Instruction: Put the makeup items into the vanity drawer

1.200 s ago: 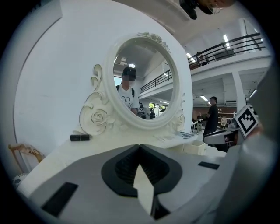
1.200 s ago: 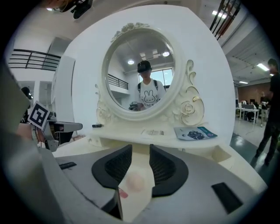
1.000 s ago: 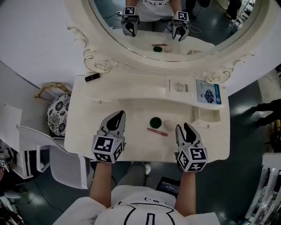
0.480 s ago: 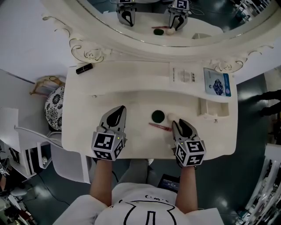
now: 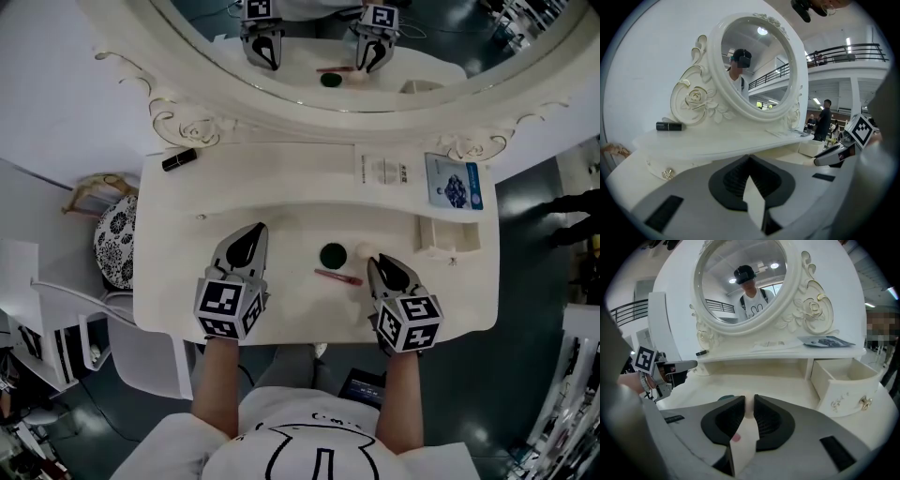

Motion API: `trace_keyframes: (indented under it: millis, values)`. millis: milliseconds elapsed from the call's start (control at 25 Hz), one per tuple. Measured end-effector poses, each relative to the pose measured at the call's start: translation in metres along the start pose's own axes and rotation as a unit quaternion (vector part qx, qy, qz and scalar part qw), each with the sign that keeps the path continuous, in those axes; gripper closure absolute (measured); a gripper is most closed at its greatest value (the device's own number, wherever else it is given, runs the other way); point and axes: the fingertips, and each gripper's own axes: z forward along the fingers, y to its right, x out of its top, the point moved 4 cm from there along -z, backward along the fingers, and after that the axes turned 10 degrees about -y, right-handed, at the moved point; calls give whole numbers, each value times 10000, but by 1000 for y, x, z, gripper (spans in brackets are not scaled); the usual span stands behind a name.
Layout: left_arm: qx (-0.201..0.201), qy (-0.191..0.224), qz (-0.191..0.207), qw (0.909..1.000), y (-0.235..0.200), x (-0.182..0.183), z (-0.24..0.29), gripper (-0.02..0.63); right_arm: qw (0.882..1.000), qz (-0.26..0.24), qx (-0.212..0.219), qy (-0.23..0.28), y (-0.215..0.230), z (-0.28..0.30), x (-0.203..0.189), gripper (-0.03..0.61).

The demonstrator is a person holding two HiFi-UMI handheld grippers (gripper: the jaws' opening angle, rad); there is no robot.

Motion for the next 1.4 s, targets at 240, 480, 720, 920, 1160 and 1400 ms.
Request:
trace_keyframes:
  millis: [240, 480, 720, 920, 1160, 1400]
  values:
    - [-77, 223, 107, 9997, 4, 22, -1, 606, 9995, -101, -149, 268, 7, -14, 24, 495]
    - [13, 398, 70, 9992, 7, 37, -5, 606, 9983, -221, -177, 504, 14, -28, 47, 489]
    - [289, 538, 0, 9981, 20, 44, -8, 606, 9977, -347, 1, 587, 30, -35, 54, 486]
    - [630, 641, -114, 9959, 41, 48, -13, 606, 9965, -528, 189, 620, 52, -49, 61, 480]
    - [937, 733, -254, 9926, 69, 53, -13, 606, 9944, -711, 407, 667, 84, -65, 67, 468]
    - [1120, 777, -325, 9901, 101, 55, -2, 606, 9934, -832, 501, 612, 120, -74, 64, 466]
